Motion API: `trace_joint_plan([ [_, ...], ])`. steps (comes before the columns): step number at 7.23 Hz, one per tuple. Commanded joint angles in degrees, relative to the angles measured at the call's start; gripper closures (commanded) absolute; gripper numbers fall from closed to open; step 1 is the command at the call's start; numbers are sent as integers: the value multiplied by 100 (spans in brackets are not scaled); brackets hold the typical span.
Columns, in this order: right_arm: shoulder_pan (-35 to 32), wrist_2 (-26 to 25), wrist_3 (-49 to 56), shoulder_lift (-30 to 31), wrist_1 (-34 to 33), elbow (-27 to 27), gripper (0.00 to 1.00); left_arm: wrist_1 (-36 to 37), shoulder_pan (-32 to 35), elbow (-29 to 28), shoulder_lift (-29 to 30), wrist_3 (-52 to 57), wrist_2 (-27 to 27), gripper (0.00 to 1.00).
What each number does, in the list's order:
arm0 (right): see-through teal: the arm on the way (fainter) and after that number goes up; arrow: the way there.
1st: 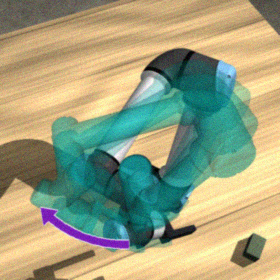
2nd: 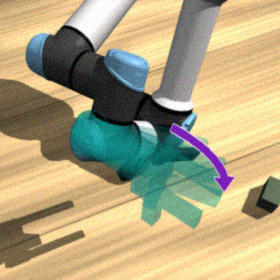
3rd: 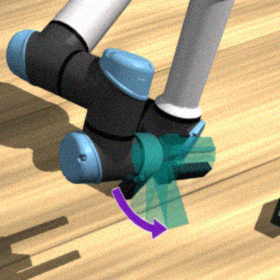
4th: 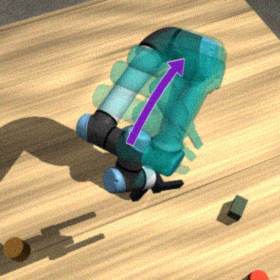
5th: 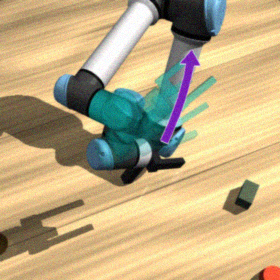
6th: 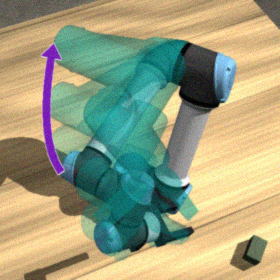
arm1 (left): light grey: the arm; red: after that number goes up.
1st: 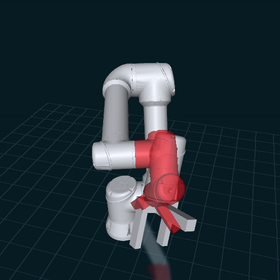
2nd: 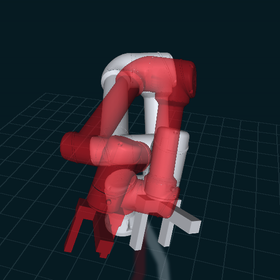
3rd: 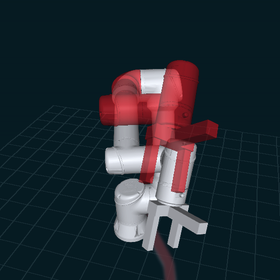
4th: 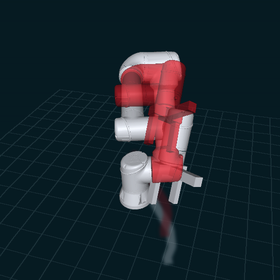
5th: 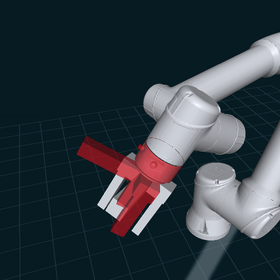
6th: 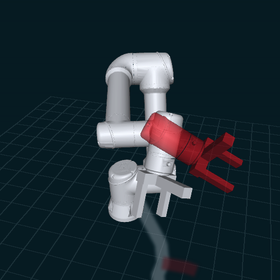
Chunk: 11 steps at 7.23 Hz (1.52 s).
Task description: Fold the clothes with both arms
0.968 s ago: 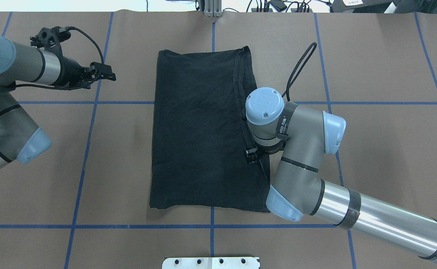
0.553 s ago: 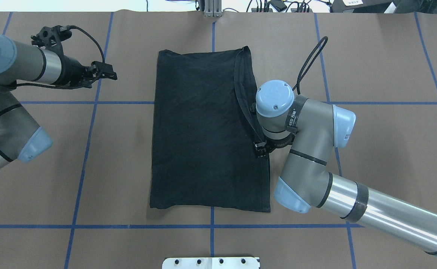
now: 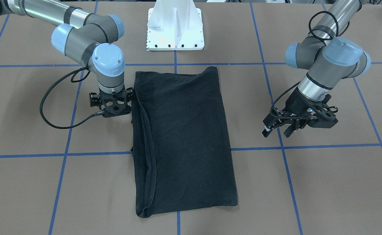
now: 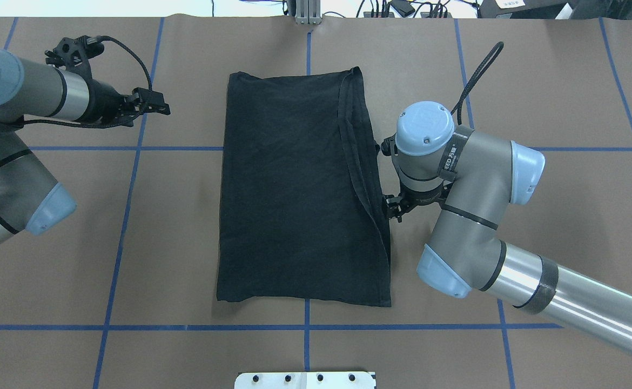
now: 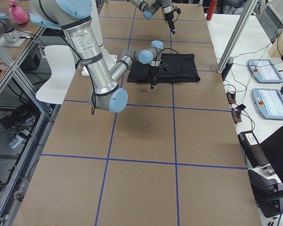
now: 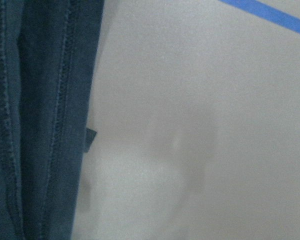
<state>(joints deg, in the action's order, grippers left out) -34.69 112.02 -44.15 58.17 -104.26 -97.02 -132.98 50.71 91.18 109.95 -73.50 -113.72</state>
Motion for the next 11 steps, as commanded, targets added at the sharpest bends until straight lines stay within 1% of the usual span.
trace_joint_plan([
  [1, -64, 75, 3, -217, 20, 25, 1, 0, 0, -4, 0, -6, -1, 0],
  [3, 58, -4, 3, -411, 37, 43, 1, 0, -9, -21, 0, -6, -1, 0],
  [4, 172, -153, 3, -551, 55, 199, 1, 0, 0, -22, 0, -6, -10, 0],
  [5, 200, -189, 3, -901, 55, 592, 1, 0, 0, -13, 0, -6, -10, 0],
  [6, 209, -189, 3, -1035, 55, 727, 1, 0, 0, -21, -9, -6, -10, 0],
  [11, 235, -189, 3, -1028, 64, 1097, 1, 0, 0, -4, 0, -6, -10, 0],
])
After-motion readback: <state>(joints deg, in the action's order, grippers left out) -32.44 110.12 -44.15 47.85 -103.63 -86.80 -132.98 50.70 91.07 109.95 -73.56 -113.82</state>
